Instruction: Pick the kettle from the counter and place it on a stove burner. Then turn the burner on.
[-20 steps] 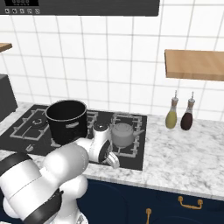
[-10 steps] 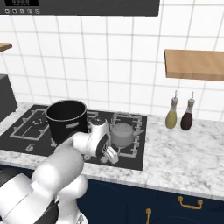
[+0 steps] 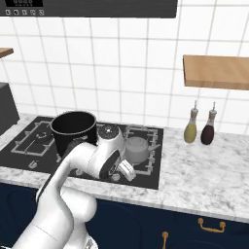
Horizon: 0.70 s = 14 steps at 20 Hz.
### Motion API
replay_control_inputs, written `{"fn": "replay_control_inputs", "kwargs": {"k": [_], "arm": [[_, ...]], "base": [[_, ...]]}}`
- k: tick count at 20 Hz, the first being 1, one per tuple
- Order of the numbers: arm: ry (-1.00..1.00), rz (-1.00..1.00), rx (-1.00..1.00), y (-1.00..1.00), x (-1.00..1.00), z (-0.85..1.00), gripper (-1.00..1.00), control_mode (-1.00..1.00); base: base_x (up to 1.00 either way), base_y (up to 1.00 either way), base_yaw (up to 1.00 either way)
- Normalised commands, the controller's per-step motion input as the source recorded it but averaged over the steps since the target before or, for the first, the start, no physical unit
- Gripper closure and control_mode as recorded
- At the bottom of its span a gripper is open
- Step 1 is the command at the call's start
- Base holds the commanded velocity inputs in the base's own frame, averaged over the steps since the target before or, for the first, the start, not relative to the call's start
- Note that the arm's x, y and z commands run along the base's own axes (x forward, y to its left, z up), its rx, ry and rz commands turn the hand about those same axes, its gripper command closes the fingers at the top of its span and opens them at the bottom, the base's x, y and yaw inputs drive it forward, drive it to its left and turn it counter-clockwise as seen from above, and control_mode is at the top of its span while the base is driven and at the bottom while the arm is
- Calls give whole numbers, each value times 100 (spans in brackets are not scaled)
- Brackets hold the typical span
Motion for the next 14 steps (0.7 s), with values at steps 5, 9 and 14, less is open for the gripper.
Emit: {"fn": "replay_control_inputs", "kwargs": {"k": [5,9,14], "arm": [[-42,1,17,-100,-100,7,-100,-100],[-33,-2,13,-62,-75,1,-100,-100],[0,0,-6,0,0,-15,-100,-100]], "base": [[0,0,0],[0,0,0],[0,0,0]]}}
